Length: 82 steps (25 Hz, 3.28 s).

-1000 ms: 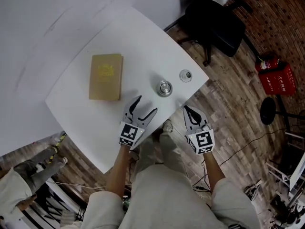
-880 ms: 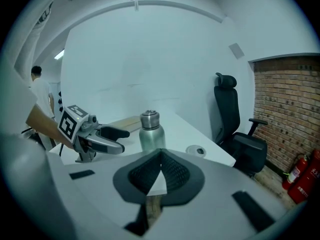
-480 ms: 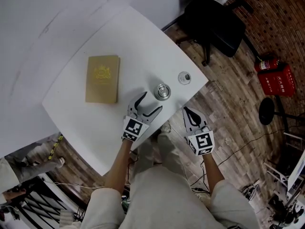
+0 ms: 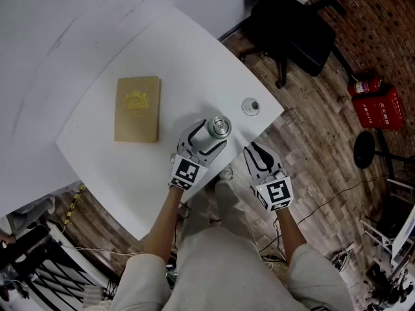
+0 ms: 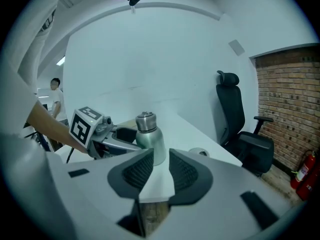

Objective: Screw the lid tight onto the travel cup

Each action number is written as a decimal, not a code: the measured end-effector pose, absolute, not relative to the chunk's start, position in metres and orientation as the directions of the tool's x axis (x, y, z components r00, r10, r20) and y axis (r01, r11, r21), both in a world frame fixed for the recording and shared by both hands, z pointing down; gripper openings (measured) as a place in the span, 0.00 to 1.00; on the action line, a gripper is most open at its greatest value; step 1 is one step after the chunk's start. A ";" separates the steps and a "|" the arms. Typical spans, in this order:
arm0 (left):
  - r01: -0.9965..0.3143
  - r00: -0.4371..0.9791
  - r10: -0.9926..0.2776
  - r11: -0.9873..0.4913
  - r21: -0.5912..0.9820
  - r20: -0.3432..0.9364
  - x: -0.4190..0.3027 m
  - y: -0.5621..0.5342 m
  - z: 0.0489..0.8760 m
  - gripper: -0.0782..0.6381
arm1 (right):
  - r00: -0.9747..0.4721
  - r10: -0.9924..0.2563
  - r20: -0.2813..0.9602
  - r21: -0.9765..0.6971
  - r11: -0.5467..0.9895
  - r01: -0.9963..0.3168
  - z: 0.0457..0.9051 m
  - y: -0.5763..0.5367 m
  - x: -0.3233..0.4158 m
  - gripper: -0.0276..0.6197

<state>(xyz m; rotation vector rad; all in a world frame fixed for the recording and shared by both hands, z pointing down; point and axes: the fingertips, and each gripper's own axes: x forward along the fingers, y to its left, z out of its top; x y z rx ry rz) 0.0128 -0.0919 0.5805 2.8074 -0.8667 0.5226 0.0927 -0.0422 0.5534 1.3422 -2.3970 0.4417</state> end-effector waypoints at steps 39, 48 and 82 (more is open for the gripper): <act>-0.546 0.790 -0.497 -0.837 0.041 0.358 0.018 -0.095 0.587 0.55 | -0.796 -0.509 0.328 -0.051 0.831 -0.553 0.522 -0.106 0.000 0.50; -0.541 0.793 -0.495 -0.840 0.036 0.355 0.016 -0.096 0.589 0.55 | -0.836 -0.419 0.353 -0.038 0.887 -0.460 0.527 -0.110 -0.012 0.45; -0.542 0.792 -0.497 -0.840 0.034 0.354 0.015 -0.097 0.588 0.54 | -0.421 -0.865 0.273 0.013 0.441 -0.897 0.525 -0.124 0.002 0.44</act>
